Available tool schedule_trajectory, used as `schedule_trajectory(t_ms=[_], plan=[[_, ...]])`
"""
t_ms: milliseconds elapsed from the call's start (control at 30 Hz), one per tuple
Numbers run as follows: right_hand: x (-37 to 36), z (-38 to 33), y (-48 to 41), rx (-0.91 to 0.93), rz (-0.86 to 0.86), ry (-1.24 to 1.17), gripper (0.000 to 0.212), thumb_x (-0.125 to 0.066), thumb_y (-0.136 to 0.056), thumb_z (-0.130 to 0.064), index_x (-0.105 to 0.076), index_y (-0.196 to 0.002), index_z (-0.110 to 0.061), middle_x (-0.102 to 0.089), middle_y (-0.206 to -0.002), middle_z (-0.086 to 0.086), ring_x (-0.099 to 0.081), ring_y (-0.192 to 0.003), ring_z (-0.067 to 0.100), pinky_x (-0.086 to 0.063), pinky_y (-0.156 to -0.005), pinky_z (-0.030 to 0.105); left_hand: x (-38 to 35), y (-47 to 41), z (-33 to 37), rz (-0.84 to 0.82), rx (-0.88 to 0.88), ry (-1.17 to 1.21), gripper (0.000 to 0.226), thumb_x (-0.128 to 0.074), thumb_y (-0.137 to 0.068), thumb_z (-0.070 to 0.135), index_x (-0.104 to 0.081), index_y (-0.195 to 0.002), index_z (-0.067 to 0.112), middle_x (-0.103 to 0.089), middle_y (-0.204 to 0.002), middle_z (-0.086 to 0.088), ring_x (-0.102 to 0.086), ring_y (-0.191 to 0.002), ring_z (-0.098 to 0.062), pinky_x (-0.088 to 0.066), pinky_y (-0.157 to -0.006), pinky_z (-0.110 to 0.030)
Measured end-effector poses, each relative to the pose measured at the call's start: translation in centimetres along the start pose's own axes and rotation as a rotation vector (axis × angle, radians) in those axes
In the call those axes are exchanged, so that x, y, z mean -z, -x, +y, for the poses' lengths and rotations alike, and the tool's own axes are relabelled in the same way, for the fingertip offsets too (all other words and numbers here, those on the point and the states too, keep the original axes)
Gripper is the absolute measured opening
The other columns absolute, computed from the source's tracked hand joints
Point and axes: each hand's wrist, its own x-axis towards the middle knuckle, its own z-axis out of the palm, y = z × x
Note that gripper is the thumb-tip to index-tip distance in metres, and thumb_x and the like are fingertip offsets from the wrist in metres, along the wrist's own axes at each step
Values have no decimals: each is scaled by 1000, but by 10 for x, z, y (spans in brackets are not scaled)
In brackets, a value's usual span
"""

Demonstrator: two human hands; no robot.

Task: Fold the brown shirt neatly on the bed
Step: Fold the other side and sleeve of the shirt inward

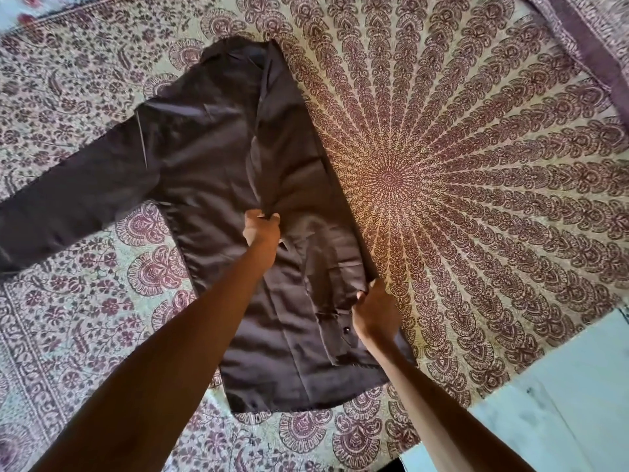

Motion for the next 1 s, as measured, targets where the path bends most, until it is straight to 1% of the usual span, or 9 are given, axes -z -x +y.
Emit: schedule_trajectory(t_ms=[100, 200, 333, 467, 567, 700, 800, 900, 1000], plan=[[2, 19, 0, 26, -7, -8, 24, -51, -100, -23, -48, -120, -10, -72, -100, 10, -70, -85, 28, -54, -69, 35, -1, 6, -2, 75, -48, 1, 34, -62, -89, 18, -47, -118, 9, -60, -105, -11, -62, -93, -28, -52, -74, -30], [2, 26, -1, 27, -5, 54, 26, -56, -98, -26, -55, -120, -12, -73, -104, 6, -70, -87, 24, -49, -68, 29, -4, 6, -1, 47, -80, -3, 45, -67, -86, 25, -41, -119, 8, -60, -110, -15, -63, -99, -32, -54, -86, -40], [3, 32, 0, -52, 34, 180, 13, -58, -96, -22, -63, -104, -14, -73, -98, 4, -68, -85, 21, -48, -73, 31, -4, 3, 5, 53, -93, -11, 50, -70, -82, 17, -37, -118, 11, -55, -96, -6, -65, -93, -31, -57, -83, -44], [7, 29, -2, -47, 70, 234, 23, -60, -94, -33, -56, -108, -15, -70, -103, 5, -64, -94, 24, -46, -82, 35, -4, 1, 14, 56, -91, 15, 50, -68, -84, 23, -35, -120, 11, -57, -104, -11, -65, -96, -33, -56, -85, -44], [4, 18, -13, 57, 159, 220, 26, -60, -92, -27, -51, -111, -13, -67, -103, 5, -60, -95, 23, -42, -81, 35, -6, -3, 24, 76, -106, 15, 49, -63, -88, 30, -36, -125, 10, -60, -118, -17, -63, -102, -34, -51, -89, -37], [4, -22, -45, 241, 250, 184, 44, -71, -82, -18, -52, -121, -9, -65, -111, 7, -59, -98, 24, -49, -83, 38, -5, -21, 46, 111, -143, 38, 39, -55, -93, 29, -41, -126, 14, -64, -114, -16, -63, -100, -34, -48, -86, -35], [11, -66, -73, 338, 273, 220, 43, -71, -81, -18, -55, -119, -13, -62, -114, 8, -56, -102, 26, -49, -85, 40, -3, -37, 69, 126, -180, -5, 30, -50, -95, 27, -49, -124, 19, -64, -107, -9, -62, -90, -27, -46, -79, -33], [20, -111, -102, 470, 284, 269, 47, -74, -75, -16, -58, -119, -19, -57, -117, 8, -53, -105, 27, -47, -83, 39, -4, -59, 87, 122, -201, 35, 30, -52, -94, 32, -58, -121, 23, -65, -118, -7, -59, -110, -27, -45, -93, -31], [27, -153, -128, 642, 228, 262, 55, -71, -76, -9, -54, -128, -19, -53, -126, 8, -51, -115, 29, -48, -89, 41, -11, -90, 97, 63, -117, 160, 31, -58, -91, 32, -65, -117, 17, -67, -116, -10, -61, -110, -28, -48, -98, -38]])
